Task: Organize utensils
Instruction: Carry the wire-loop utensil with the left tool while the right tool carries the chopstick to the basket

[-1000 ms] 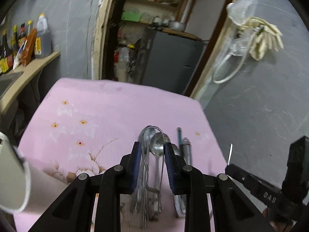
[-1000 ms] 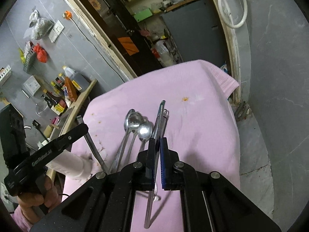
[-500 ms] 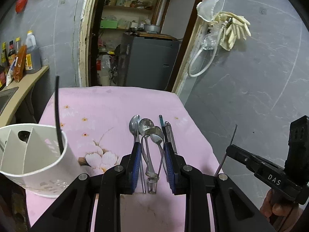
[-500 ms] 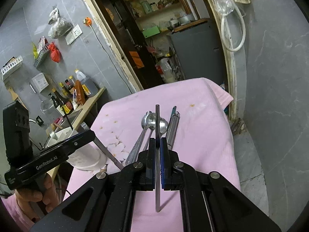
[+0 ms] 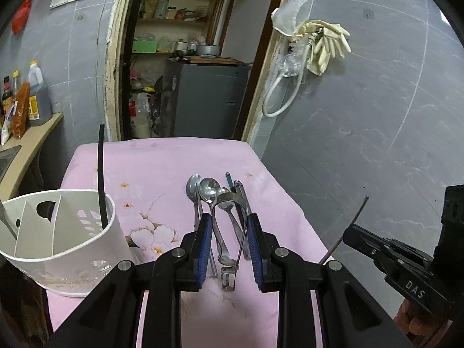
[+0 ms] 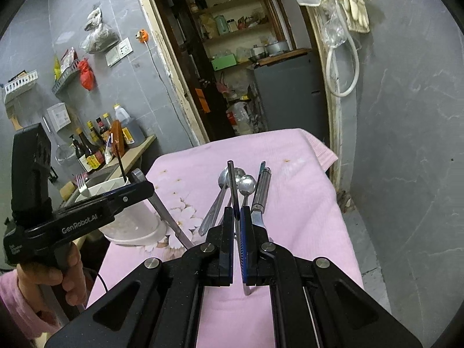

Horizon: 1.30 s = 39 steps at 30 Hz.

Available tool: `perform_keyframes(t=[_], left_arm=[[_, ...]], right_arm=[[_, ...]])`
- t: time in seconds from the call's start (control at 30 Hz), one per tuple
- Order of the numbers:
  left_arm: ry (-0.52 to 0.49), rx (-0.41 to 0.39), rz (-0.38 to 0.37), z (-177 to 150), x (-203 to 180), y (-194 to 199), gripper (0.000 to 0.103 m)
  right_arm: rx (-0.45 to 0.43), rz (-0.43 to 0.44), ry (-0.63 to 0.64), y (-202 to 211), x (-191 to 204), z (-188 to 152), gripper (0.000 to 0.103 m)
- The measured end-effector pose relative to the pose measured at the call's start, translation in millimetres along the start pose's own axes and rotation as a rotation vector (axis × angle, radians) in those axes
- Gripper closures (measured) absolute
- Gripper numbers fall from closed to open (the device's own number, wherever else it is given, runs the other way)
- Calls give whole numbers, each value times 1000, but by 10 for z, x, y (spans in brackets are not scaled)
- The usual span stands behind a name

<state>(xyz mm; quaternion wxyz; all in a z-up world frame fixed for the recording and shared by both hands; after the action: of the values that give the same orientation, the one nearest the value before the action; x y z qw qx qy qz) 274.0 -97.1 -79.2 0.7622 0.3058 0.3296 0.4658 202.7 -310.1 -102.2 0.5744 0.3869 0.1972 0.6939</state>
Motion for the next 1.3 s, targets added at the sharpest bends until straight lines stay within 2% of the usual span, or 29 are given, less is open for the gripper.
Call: perform_keyframes(t=[0.23,0.47,0.73,0.93,1.03,1.2,1.3], left_arm=[[-18,-36,-6,-55,36,184,80],[-26,-70,-17,-65,127,406,80],[28,-147,-38,37,332,966,80],[95,-253,-8,186,701,1601,80],[135,-308,31,231,957,1893,80],[167,-363,146,260,1317,2092,80],[198,-354,183,255,1529,2043,80]], right_arm=[[-36,-20,-3,151,63,26,100],[-69,-13,35,306,334,145,100],[-151,56,110,626,802,533,100],[-226,154,201,721,1316,886,100],[-249,207,234,665,1537,994,100],[-271,272,280,415,1878,1113,100],[-274,272,302,201,2014,1162,100]])
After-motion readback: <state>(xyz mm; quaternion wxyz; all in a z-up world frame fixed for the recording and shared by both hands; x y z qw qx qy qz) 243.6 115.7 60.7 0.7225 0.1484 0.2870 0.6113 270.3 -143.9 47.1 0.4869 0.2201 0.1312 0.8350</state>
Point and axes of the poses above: each gripper's, at about its wrist camera, not at the fingertips, and y roughly against the way its jaws point, x to its left, z to its top, the point moved 2 cm from there along -y, roughly the way its jaws point, and after that the axes turned 14 degrees about x, right-handed, at the moved point
